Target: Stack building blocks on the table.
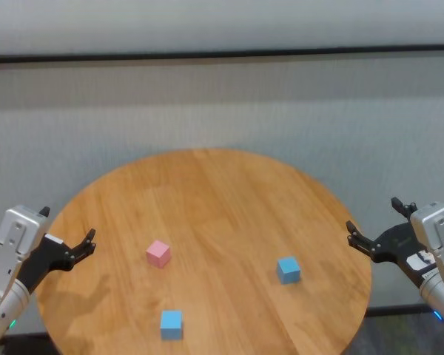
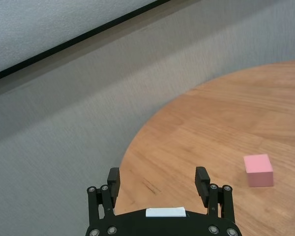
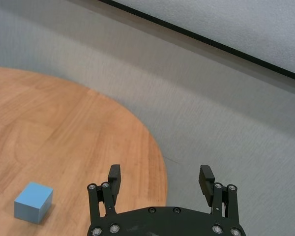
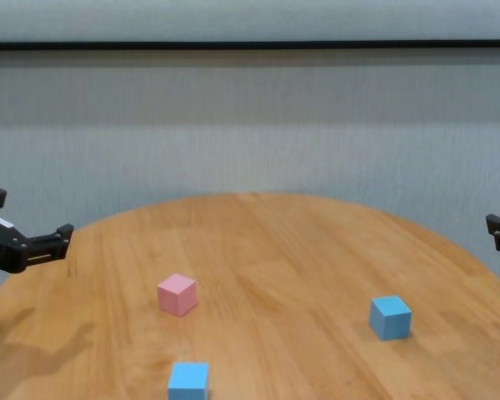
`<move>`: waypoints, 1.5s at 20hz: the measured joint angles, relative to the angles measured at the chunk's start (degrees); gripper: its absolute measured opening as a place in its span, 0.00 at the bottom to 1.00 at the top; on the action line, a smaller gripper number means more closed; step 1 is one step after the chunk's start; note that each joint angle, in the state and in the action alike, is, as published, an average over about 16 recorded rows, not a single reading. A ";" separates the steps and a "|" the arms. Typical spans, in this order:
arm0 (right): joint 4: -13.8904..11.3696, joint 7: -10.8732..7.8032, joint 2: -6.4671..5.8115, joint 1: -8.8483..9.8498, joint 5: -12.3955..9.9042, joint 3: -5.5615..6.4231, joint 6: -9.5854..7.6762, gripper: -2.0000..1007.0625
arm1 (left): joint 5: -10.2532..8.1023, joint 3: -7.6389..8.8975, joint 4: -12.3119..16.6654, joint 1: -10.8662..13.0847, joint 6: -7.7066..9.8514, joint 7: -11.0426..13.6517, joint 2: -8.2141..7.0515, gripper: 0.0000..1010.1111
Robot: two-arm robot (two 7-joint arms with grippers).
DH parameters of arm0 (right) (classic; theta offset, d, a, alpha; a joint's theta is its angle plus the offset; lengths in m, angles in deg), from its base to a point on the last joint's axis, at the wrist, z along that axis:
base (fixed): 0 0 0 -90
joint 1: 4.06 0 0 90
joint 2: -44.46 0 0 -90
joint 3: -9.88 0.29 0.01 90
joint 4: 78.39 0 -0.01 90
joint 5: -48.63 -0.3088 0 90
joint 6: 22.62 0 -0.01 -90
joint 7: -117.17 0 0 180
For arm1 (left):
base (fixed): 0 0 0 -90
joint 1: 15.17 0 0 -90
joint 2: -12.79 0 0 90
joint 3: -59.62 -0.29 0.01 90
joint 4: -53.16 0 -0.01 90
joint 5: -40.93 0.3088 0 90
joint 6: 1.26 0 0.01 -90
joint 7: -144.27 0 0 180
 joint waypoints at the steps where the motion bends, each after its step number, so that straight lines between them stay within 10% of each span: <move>1: 0.00 0.00 0.00 0.00 0.00 0.00 0.00 0.99 | 0.00 0.00 0.00 0.00 0.00 0.00 0.00 0.99; 16: 0.00 0.00 0.00 0.00 0.00 0.00 0.00 0.99 | 0.32 0.80 2.40 0.86 -0.68 3.86 -1.95 0.99; 30: 0.00 0.00 0.00 0.00 0.00 0.00 0.00 0.99 | -4.91 2.19 8.07 4.75 -4.62 20.25 -9.38 0.99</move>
